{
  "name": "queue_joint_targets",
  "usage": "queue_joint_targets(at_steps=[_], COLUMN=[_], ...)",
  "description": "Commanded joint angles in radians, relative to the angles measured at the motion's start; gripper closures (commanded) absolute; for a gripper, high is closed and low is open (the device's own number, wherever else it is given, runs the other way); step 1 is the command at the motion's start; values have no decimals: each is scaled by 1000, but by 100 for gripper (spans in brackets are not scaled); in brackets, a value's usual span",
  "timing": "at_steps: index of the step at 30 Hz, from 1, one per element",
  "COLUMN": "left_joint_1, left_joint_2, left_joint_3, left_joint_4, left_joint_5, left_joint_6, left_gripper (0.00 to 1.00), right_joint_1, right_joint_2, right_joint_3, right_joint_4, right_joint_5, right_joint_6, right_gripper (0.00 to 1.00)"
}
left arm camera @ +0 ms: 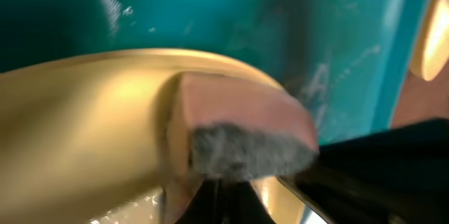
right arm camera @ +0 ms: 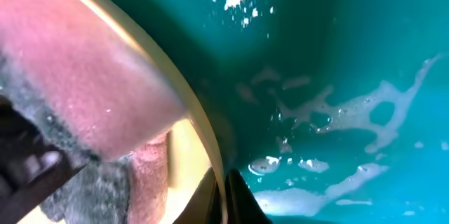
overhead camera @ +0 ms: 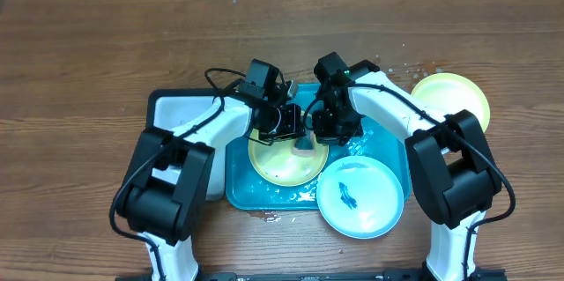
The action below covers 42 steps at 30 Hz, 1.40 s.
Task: Clean dirty plates on tray and stack at the side
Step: 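Bring the sponge to the held yellow plate and scrub it, then scrub the yellow plate surface with the sponge in the left gripper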
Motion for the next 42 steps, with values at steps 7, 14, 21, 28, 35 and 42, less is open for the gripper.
queue_joint_targets(at_steps=[7,14,21,28,35,42], left_joint_1=[84,152,143,63,-12,-33], left_joint_2=[48,47,47,47,47,47], left_joint_3=[14,21,45,45,45,45], left_joint_4=[-245,-322,-414,-523,-528,-447], left_joint_5=[-360,-506,-616,-233,14,31], left_joint_6=[32,41,18,252,381,306], left_gripper=[96,96,96,96,96,96], right_joint_1=[-3,-3,-3,-3,-3,-3], right_joint_2=[-39,-39,-39,-39,-39,-39], right_joint_3=[26,26,26,26,26,26], right_joint_4=[-10,-2,6,8,7,0], right_joint_5=[18,18,18,18,18,17], right_joint_6=[20,20,20,20,20,21], right_gripper=[96,96,96,96,96,96])
